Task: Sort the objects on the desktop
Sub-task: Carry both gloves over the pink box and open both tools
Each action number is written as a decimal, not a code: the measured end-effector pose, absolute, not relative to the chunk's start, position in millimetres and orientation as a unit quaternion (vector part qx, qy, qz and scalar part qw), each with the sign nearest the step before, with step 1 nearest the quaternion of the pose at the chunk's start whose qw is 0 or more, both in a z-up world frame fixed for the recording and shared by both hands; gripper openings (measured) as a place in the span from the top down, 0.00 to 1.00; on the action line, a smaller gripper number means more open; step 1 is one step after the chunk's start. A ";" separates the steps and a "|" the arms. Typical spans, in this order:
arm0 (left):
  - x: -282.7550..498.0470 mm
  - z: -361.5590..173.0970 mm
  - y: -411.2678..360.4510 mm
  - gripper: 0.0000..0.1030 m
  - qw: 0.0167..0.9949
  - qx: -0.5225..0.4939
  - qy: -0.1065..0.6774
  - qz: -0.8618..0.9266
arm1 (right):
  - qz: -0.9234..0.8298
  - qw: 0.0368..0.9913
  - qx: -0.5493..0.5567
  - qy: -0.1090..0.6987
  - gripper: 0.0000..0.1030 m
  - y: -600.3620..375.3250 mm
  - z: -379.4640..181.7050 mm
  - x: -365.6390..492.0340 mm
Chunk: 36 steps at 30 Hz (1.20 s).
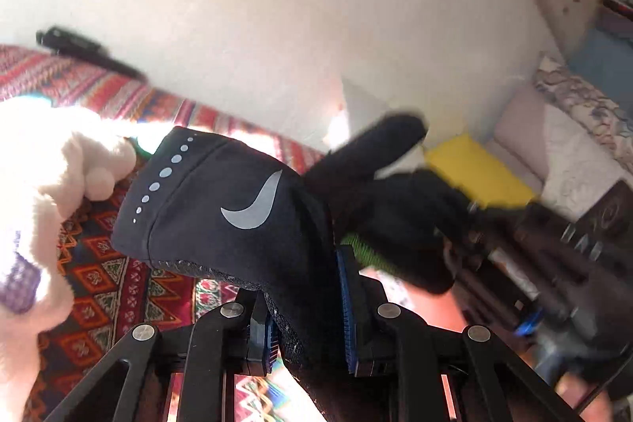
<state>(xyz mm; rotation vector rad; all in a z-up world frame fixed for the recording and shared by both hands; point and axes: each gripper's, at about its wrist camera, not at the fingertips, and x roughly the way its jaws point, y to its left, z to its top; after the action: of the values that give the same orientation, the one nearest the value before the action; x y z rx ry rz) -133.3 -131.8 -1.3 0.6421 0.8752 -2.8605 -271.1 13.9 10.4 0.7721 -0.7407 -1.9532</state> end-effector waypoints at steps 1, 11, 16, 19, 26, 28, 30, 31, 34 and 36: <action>-122.5 6.8 -125.8 0.83 0.040 0.203 0.280 -0.937 | -0.792 0.438 0.304 -0.298 0.95 23.8 15.0 -255.9; -50.4 65.5 -93.5 0.83 0.038 0.164 0.238 -0.957 | -0.835 0.447 0.200 -0.251 0.95 75.1 85.2 -137.6; -36.0 81.9 -83.2 0.83 0.036 0.149 0.220 -0.963 | -0.862 0.442 0.126 -0.216 0.95 94.7 124.6 -85.5; -35.1 88.4 -72.0 0.83 0.028 0.145 0.210 -0.967 | -0.875 0.430 0.093 -0.202 0.95 108.0 139.4 -64.4; -40.9 98.5 -38.3 0.82 -0.001 0.144 0.184 -0.972 | -0.909 0.376 0.022 -0.179 0.95 144.2 157.4 -33.7; -45.7 99.3 -29.2 0.82 -0.011 0.147 0.178 -0.973 | -0.918 0.356 0.008 -0.173 0.94 154.5 158.2 -30.9; -51.0 99.9 -19.6 0.82 -0.021 0.150 0.174 -0.973 | -0.926 0.337 -0.001 -0.170 0.94 164.5 158.3 -31.0; -54.1 100.4 -14.1 0.82 -0.026 0.152 0.171 -0.973 | -0.930 0.327 -0.004 -0.169 0.94 170.1 158.0 -31.3; -63.4 100.3 1.8 0.82 -0.041 0.158 0.162 -0.973 | -0.941 0.295 -0.012 -0.168 0.95 189.1 156.5 -32.8; -70.0 99.3 13.0 0.82 -0.053 0.163 0.156 -0.973 | -0.947 0.273 -0.017 -0.169 0.95 202.5 154.2 -36.2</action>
<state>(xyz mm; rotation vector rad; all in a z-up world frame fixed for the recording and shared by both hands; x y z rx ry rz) -70.0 13.0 99.3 0.5309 0.5078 -3.1625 -36.2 202.5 154.2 -0.0445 -0.4557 -2.5468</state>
